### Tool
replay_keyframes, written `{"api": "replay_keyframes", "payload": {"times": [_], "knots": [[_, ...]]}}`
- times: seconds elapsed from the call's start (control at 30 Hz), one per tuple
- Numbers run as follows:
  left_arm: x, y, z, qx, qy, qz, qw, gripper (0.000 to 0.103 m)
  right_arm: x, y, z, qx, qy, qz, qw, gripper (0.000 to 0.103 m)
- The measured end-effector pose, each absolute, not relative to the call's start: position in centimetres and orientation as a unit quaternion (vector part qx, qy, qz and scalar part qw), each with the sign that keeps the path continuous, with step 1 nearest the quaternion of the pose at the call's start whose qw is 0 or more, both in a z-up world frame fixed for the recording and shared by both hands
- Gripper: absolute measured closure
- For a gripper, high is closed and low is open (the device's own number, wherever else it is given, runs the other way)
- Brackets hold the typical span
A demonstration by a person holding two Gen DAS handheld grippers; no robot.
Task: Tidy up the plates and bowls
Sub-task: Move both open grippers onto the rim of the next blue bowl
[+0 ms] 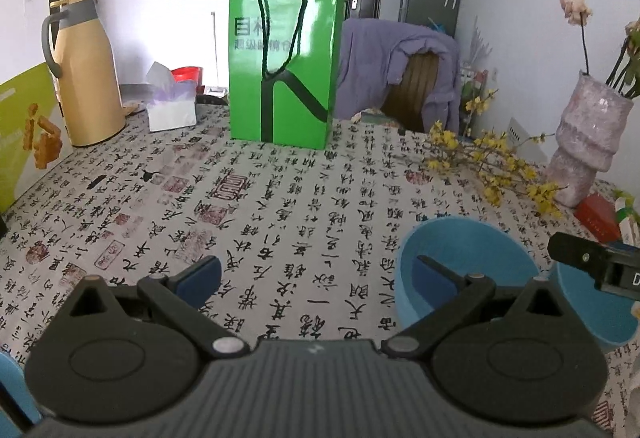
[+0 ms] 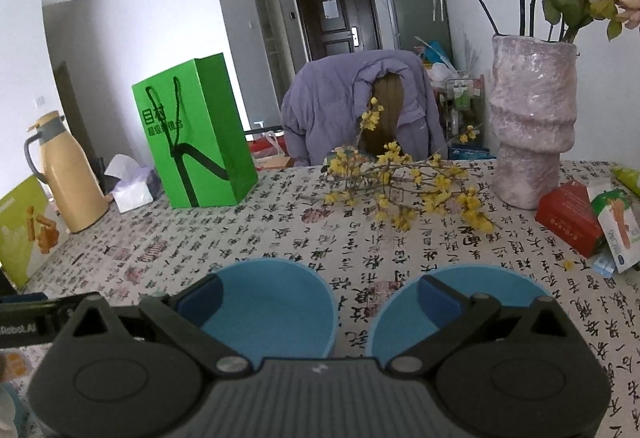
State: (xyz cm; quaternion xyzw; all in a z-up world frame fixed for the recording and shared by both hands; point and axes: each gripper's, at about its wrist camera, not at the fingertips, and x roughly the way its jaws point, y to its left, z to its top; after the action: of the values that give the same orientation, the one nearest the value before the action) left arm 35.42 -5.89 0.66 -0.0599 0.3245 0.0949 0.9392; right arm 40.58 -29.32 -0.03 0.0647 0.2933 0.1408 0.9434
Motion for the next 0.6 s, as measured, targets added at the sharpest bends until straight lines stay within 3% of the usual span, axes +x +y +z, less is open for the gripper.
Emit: {"api": "replay_keyframes", "payload": {"times": [0.17,0.6], "knots": [[36.2,-6.2,0.1,-0.062,0.337,0.093,0.935,0.000,40.6,-29.1,-0.2,0.058,0.296,0.149,0.942,0.002],[38.2,-7.0,-2.0,-0.064,0.362,0.105,0.924,0.000,41.5,-27.4,-2.4,0.013,0.319,0.158,0.934,0.028]]}}
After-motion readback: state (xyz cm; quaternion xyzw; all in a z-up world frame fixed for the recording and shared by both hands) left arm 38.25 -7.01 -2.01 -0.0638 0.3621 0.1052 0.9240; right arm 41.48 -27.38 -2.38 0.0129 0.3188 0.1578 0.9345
